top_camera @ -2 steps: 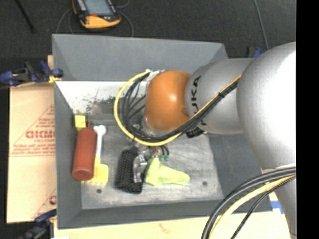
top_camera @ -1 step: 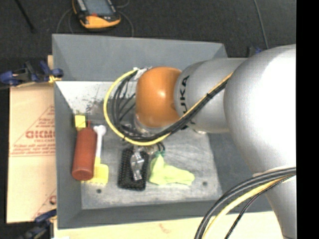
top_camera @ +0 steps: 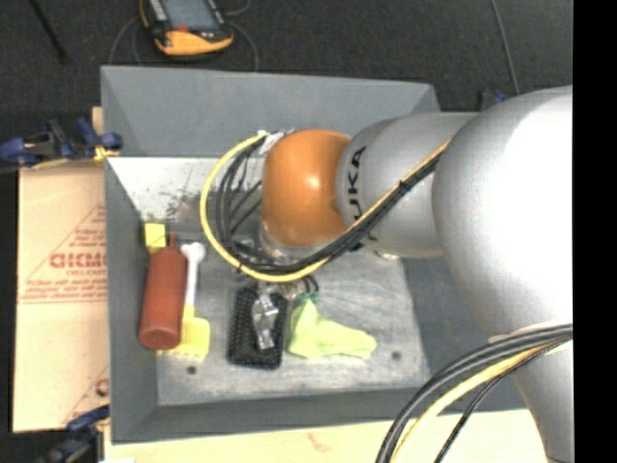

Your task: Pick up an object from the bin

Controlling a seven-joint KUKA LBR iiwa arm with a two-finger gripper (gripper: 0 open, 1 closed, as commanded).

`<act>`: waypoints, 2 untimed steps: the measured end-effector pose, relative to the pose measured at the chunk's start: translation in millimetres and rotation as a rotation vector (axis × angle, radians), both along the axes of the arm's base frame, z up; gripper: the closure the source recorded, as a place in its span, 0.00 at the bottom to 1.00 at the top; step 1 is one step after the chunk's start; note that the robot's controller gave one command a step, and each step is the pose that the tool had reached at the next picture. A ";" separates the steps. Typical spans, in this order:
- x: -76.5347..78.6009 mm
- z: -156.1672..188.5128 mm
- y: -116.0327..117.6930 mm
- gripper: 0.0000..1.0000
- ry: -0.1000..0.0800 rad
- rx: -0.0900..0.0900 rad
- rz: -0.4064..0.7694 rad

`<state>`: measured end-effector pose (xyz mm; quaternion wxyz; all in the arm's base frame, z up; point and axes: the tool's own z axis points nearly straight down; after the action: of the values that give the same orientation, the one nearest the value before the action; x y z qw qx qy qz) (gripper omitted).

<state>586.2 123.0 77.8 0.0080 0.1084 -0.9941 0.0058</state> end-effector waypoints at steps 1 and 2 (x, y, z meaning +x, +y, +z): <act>-0.2 0.9 -0.1 1.00 0.000 0.000 0.000; -13.1 34.1 26.2 1.00 -0.021 0.013 0.115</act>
Offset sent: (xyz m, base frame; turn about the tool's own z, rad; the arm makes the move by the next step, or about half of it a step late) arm -0.0309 0.0559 0.0276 -0.2517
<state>573.0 149.2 111.9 -0.0034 0.1655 -0.9862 0.0011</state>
